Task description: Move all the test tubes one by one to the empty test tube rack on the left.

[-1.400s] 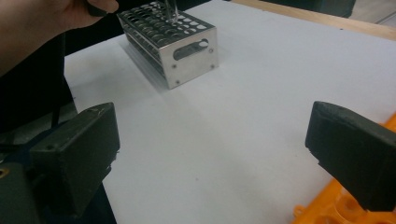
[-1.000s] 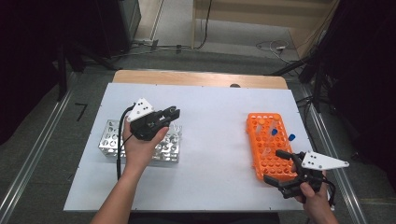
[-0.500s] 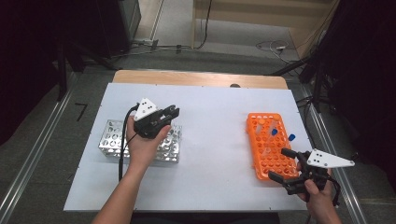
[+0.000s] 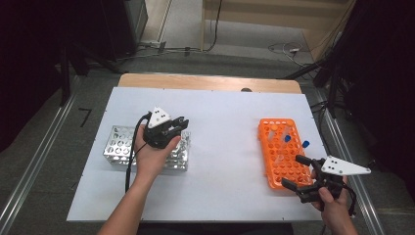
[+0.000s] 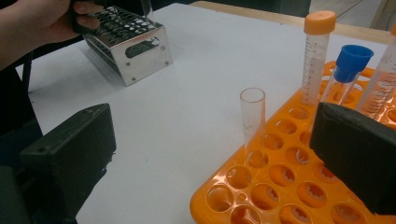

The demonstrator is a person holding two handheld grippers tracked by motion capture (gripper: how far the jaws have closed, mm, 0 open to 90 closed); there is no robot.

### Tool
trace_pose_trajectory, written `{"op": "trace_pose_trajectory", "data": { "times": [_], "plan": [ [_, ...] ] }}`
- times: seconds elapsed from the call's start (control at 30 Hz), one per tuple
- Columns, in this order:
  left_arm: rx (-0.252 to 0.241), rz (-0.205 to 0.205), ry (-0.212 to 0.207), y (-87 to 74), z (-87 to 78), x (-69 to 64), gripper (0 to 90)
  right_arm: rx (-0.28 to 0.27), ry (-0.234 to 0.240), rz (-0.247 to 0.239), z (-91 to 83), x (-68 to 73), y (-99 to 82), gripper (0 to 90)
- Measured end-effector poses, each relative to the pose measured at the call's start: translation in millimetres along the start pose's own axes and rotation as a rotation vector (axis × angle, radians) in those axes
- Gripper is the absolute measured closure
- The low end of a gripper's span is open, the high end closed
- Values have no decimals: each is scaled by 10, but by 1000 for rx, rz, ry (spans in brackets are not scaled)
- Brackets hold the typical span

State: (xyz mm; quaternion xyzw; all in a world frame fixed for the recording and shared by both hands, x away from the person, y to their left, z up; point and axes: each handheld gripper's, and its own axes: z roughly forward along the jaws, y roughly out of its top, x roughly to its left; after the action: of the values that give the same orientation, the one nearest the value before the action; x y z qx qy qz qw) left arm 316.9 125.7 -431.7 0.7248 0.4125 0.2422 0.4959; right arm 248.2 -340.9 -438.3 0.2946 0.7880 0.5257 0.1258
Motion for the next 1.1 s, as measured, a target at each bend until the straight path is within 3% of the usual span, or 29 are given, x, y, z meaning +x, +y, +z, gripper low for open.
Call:
{"op": "trace_pose_trajectory", "data": {
  "times": [0.2, 0.4, 0.6, 0.83, 0.87, 0.9, 0.93, 0.97, 1.1],
  "plan": [
    [52, 6, 1, -37, 19, -13, 760, 3, -4, 3, 10, -7, -5, 0],
    [100, -15, -13, -45, 26, 3, 754, 12, -22, 18, 30, -45, -27, 0],
    [117, -65, -35, -48, 25, 26, 700, 34, -44, 36, 75, -74, -44, 0],
    [64, -117, -56, -58, -87, 66, 512, 65, -75, 58, 136, -122, -64, 44],
    [53, -121, -62, -64, -112, 64, 427, 75, -85, 66, 150, -132, -69, 68],
    [41, -118, -65, -70, -142, 64, 427, 75, -85, 66, 150, -132, -69, 68],
    [30, -124, -72, -74, -175, 58, 371, 78, -85, 69, 161, -137, -71, 69],
    [18, -125, -81, -80, -207, 53, 279, 93, -92, 79, 187, -141, -71, 128],
    [-18, -130, -97, -111, -337, 12, 182, 102, -101, 84, 230, -141, -67, 184]
  ]
}}
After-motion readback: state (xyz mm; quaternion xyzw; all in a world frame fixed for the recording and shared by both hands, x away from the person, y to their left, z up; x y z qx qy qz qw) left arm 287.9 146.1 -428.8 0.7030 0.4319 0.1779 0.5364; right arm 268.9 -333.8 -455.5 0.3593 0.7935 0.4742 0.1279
